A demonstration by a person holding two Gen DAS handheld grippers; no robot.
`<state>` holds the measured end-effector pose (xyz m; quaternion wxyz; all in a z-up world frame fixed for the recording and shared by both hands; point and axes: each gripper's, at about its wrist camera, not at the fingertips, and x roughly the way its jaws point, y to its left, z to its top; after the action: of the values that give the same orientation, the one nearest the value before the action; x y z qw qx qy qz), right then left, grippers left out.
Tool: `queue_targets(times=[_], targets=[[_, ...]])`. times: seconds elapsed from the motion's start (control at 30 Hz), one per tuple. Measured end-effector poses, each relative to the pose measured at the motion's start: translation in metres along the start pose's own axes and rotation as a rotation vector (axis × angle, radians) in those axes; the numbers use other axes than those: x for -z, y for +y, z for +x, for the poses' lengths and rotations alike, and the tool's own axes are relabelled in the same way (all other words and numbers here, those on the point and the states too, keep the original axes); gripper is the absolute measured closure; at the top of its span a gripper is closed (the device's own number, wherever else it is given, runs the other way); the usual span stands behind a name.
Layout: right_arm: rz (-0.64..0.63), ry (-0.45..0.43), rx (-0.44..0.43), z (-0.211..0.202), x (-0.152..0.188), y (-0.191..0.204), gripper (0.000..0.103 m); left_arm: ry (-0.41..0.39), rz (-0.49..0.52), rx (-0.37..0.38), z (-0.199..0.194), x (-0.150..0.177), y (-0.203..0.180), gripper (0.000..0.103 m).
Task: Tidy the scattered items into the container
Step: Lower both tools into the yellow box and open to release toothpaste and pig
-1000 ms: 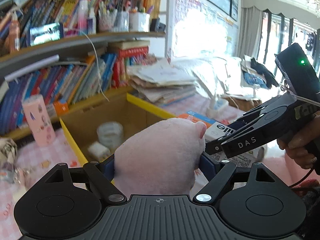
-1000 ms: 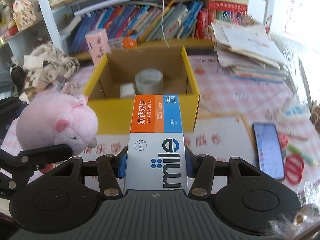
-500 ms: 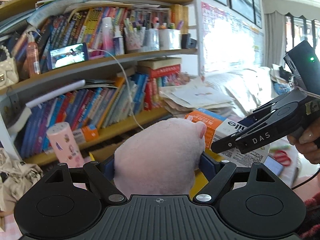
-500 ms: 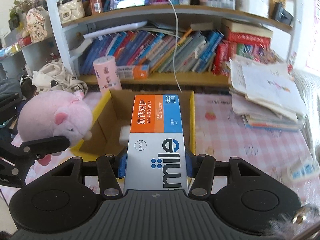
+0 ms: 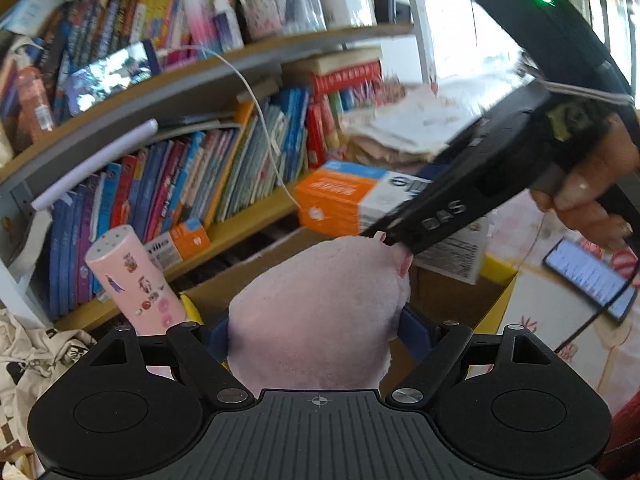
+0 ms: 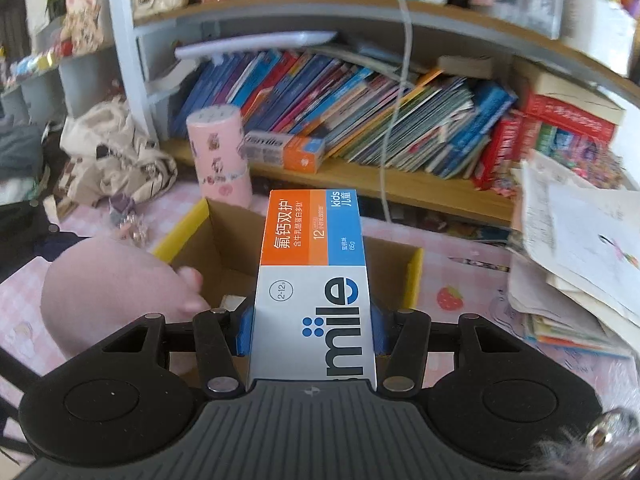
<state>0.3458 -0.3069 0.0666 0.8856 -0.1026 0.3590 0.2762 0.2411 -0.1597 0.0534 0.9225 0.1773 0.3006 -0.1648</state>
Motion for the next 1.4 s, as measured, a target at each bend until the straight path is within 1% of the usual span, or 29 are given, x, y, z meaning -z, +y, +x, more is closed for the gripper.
queue_targets(times=[0.17,0.4,0.53,0.83,0.93,1.17,1.33,1.4], targets=[[-0.062,0.052,-0.02,0.034,-0.007,-0.001,0.053,0.067,0.048,-0.012,0.024,0.003,-0.005,0.019],[-0.164,0.113,-0.065,0.07,-0.016,0.0,0.053,0.142,0.068,0.009,0.048,0.01,-0.008,0.019],[-0.219,0.142,-0.114,0.082,-0.018,0.005,0.053,0.166,0.03,0.029,0.057,0.012,-0.006,0.018],[-0.299,0.184,-0.179,0.101,-0.02,0.014,0.053,0.212,-0.118,0.089,0.066,0.02,0.012,0.014],[-0.307,0.198,-0.193,0.107,-0.02,0.016,0.053,0.21,-0.133,0.094,0.066,0.021,0.013,0.014],[-0.337,0.211,-0.227,0.114,-0.023,0.021,0.053,0.188,-0.11,0.088,0.064,0.017,0.008,0.011],[-0.362,0.218,-0.244,0.119,-0.026,0.029,0.053,0.161,-0.092,0.104,0.056,0.015,0.001,0.008],[-0.364,0.223,-0.255,0.121,-0.027,0.032,0.053,0.154,-0.08,0.091,0.053,0.014,-0.003,0.008]])
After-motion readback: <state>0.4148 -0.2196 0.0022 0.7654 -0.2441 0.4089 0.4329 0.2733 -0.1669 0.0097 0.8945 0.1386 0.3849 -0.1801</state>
